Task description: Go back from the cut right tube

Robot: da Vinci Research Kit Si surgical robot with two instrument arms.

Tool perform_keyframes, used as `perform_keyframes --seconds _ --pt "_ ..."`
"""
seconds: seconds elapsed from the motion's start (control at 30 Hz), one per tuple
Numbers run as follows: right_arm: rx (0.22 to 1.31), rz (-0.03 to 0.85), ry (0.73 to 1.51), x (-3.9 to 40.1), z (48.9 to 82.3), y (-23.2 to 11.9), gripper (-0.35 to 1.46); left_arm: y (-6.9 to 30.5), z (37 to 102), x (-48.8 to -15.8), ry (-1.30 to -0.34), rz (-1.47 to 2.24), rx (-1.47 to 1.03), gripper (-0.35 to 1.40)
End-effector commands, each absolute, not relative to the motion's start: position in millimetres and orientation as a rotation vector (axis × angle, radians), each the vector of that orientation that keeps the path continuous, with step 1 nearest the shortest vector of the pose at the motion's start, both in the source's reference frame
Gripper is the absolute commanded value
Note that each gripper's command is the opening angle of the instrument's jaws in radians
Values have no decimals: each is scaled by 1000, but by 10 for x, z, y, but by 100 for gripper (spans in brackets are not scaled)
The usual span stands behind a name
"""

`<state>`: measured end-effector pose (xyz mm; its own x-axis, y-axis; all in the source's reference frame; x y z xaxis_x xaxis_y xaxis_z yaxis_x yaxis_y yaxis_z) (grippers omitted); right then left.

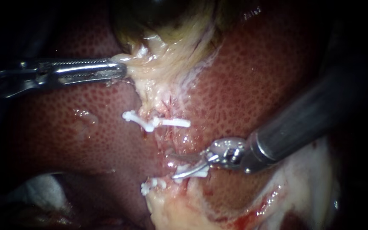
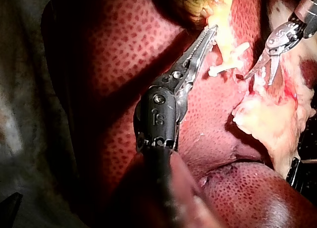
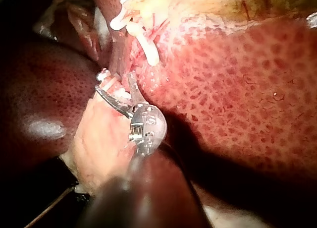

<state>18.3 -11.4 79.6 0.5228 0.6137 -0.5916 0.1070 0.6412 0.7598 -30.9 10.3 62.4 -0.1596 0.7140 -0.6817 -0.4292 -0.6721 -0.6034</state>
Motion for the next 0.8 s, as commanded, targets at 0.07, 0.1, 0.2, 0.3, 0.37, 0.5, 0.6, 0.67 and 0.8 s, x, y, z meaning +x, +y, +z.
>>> perform_keyframes --seconds 0.07,0.1,0.2,0.3,0.37,0.5,0.6,0.67,0.8 --pt "771 331 1012 169 786 -105 133 103 625 -309 -348 1911 -1339 -35" --pt "726 330 1023 161 780 -98 138 103 625 -309 -349 1914 -1336 -35" --pt "647 317 1044 145 763 -80 143 104 626 -309 -349 1914 -1336 -35" --pt "582 298 1044 127 745 -63 143 103 627 -309 -348 1914 -1336 -35" --pt "545 289 1042 116 734 -54 143 103 627 -309 -348 1914 -1336 -35" --pt "484 275 1055 102 716 -41 143 103 628 -309 -348 1914 -1336 -35" --pt "442 267 1063 100 705 -35 143 103 629 -310 -347 1914 -1336 -35" --pt "423 259 1065 100 700 -33 143 102 629 -310 -346 1914 -1336 -35" --pt "410 252 1066 100 696 -33 143 101 633 -312 -345 1917 -1334 -35"
